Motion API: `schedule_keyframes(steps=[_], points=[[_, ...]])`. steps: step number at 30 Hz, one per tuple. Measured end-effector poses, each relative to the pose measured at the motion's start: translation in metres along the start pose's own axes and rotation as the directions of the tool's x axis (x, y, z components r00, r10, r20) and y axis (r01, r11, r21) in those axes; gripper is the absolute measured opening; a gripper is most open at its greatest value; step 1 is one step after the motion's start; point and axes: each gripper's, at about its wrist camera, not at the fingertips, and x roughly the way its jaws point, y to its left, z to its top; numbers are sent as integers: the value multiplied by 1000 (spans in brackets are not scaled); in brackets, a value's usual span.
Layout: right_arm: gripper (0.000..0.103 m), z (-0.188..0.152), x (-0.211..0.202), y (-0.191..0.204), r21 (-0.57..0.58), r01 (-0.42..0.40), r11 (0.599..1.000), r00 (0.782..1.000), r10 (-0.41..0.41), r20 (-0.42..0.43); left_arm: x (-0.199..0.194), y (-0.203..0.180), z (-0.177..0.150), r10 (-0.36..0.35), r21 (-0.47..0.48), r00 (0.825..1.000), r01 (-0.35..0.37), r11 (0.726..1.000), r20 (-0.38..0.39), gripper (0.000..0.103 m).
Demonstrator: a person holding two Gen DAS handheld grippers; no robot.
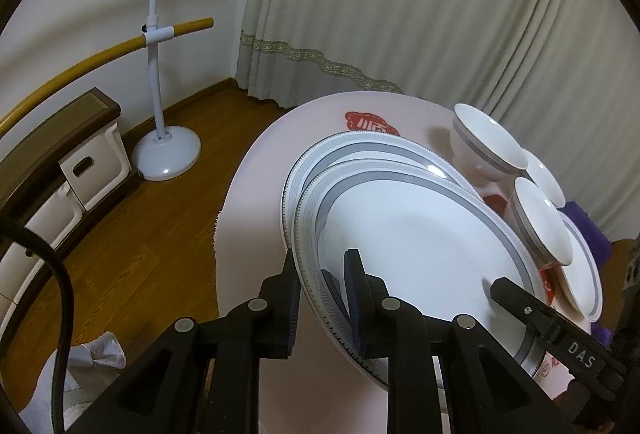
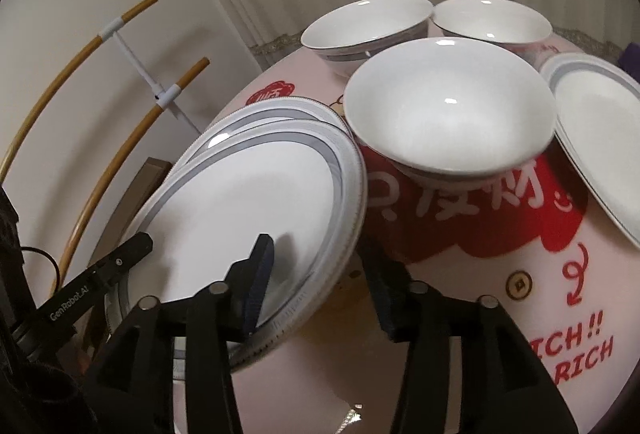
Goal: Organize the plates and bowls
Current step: 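Carry the plate with both grippers and lower it onto another grey-rimmed plate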
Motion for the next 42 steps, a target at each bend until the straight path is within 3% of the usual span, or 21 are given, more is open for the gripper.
schedule_keyframes(steps=[12,28,42], points=[[48,-4,2,-10,68,-81,994,996,83,-24,-4,-6,-2,22,-2,1000,-22,1000,14,18],[46,-1,16,-10,66,-95,993,995,97,-26,7,-7,-2,39,-3,999,-39,999,6,18],[47,-4,15,-10,77,-111,991,994,109,28,14,-4,-5,45,8,999,-45,999,21,19]])
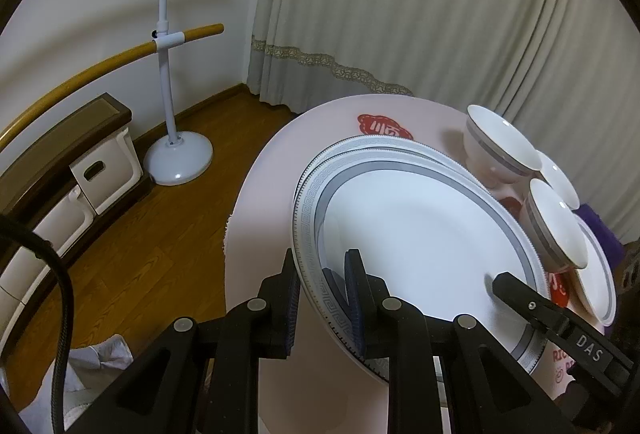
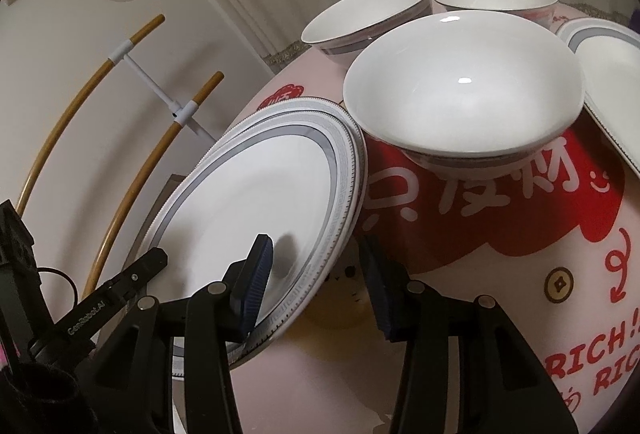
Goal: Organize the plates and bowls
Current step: 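Carry the plate with both grippers and lower it onto another grey-rimmed plate, then open both grippers to release the stacked plate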
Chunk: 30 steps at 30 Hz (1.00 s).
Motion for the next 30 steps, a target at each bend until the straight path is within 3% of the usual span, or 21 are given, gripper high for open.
schedule_keyframes(steps=[30], points=[[42,7,10,-9,-24,-38,999,999,39,11,19,-9,0,53,17,999,-53,998,1,22]])
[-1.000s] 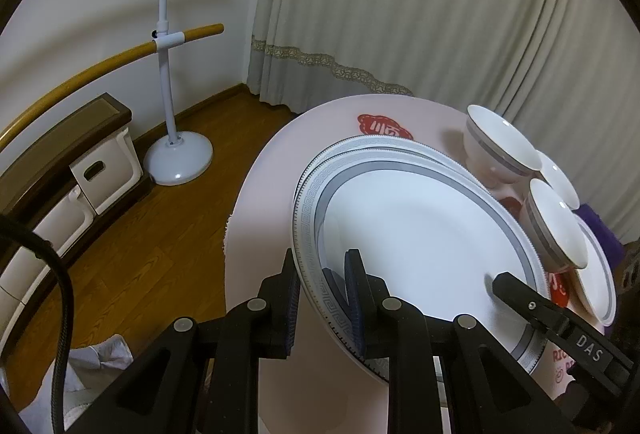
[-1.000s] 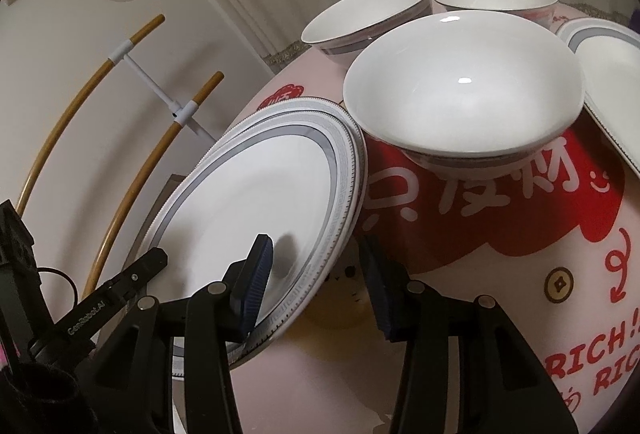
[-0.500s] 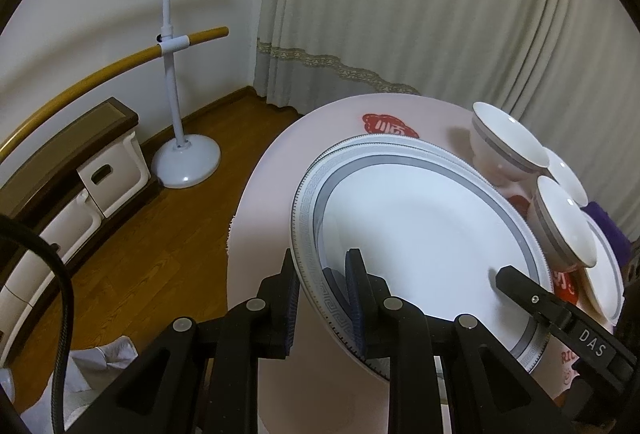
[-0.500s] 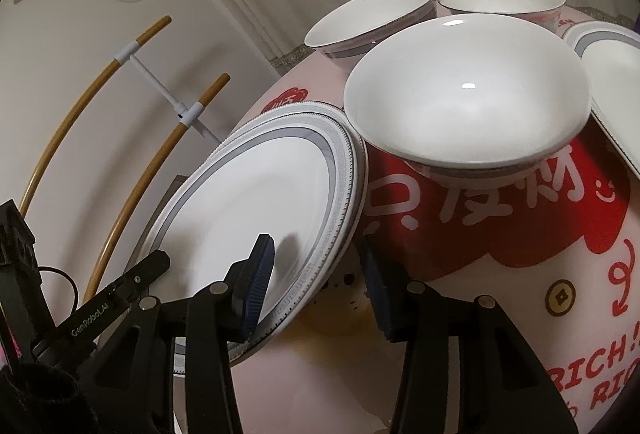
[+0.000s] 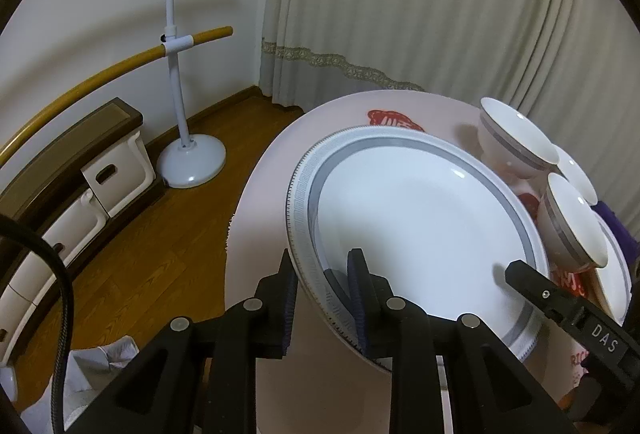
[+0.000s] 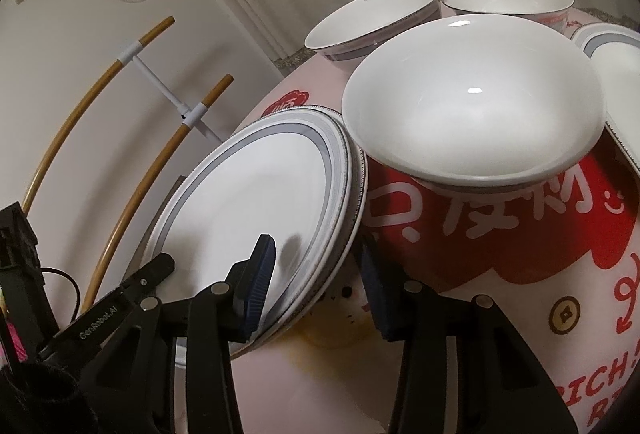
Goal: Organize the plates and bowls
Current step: 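Open both grippers to release the stacked plate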
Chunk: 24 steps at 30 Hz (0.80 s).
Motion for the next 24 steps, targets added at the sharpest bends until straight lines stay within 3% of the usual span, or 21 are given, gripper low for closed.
schedule_keyframes(steps=[16,20,24], points=[[43,-3,-11,-2,-24,19,1000,1000,-19,-3,2,-4,-1,13,14,1000,-13,1000,-12,26],[50,-4,-17,-3,-31,35,999,999,-35,-2,-1,-8,-3,31,6,999,-31,1000,-31,42],[51,-7,-27,-4,-33,33,999,999,-33,-2,-10,-10,-5,33,1,999,-33,999,-27,48]])
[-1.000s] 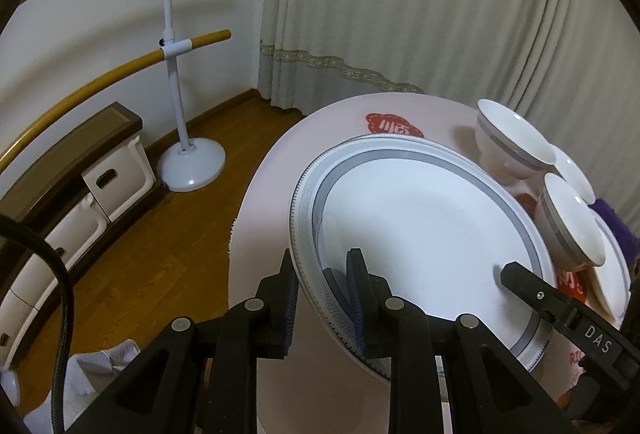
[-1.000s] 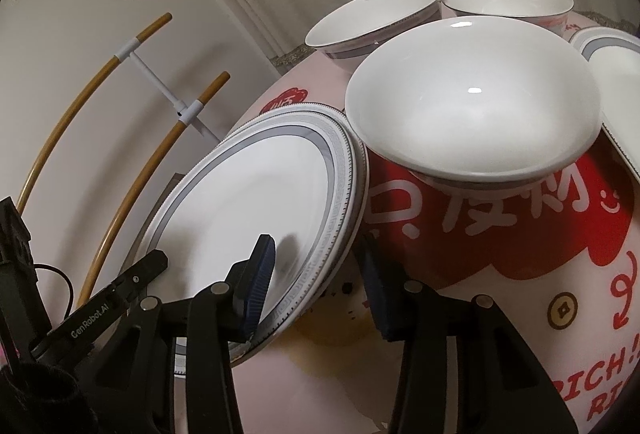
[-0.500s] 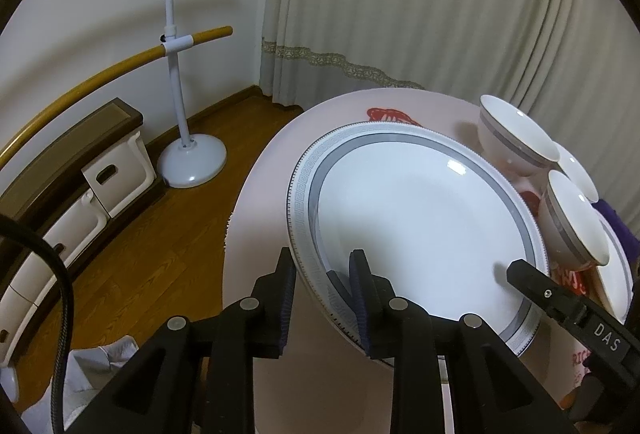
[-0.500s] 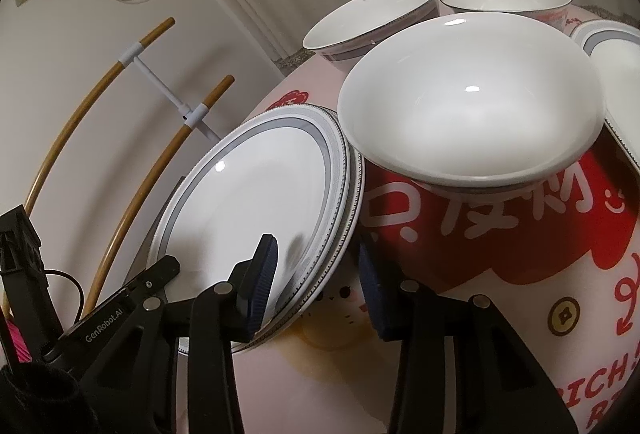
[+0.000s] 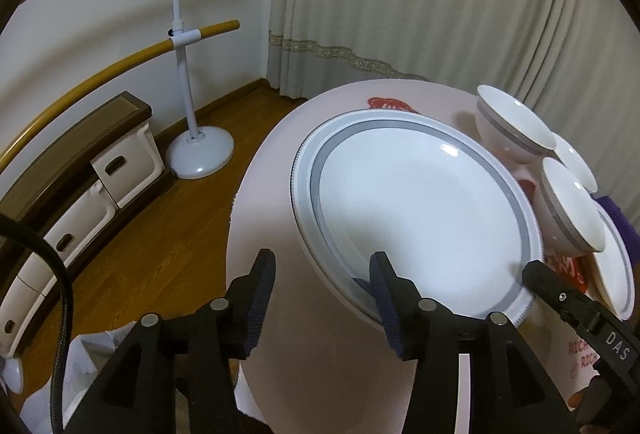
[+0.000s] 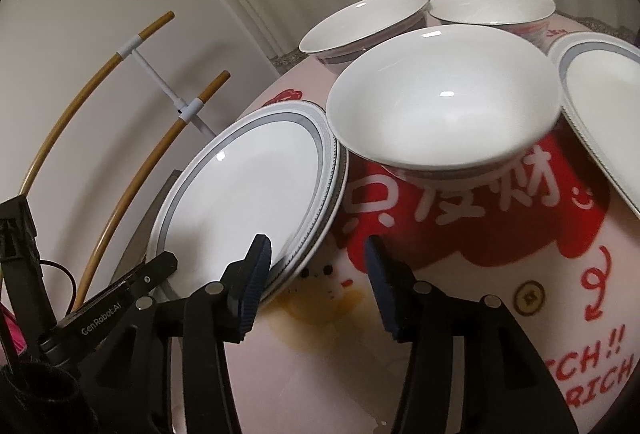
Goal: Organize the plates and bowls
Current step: 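Open both grippers to release the stacked plate, then move both grippers back toward the next grey-rimmed plate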
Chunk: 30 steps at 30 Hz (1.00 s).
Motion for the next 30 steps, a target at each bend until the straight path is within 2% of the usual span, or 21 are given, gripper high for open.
schedule_keyframes(steps=[2,3,10,14,19,25,30], points=[[53,-2,-6,0,-5,2,1000,1000,-2,0,-7,-3,-2,4,3,1000,-4,1000,1,59],[54,-4,-9,0,-7,2,1000,1000,-2,-1,-11,-4,-4,10,5,1000,-10,1000,1,61],[57,-16,-46,-7,-15,4,1000,1000,-4,-2,-56,-16,-19,26,8,999,-26,1000,43,63],[58,-18,-77,-14,-21,2,1000,1000,-2,28,-90,-37,-28,-9,32,996,6,999,92,66],[66,-22,-126,-31,-42,15,999,996,-11,85,-123,-76,-41,-84,85,986,73,994,141,74],[70,-15,-177,-68,-35,52,998,988,-46,147,-133,-127,-57,-172,124,979,159,979,105,74],[70,0,-207,-111,-34,125,992,973,-116,201,-123,-172,-45,-215,142,974,204,969,71,74]])
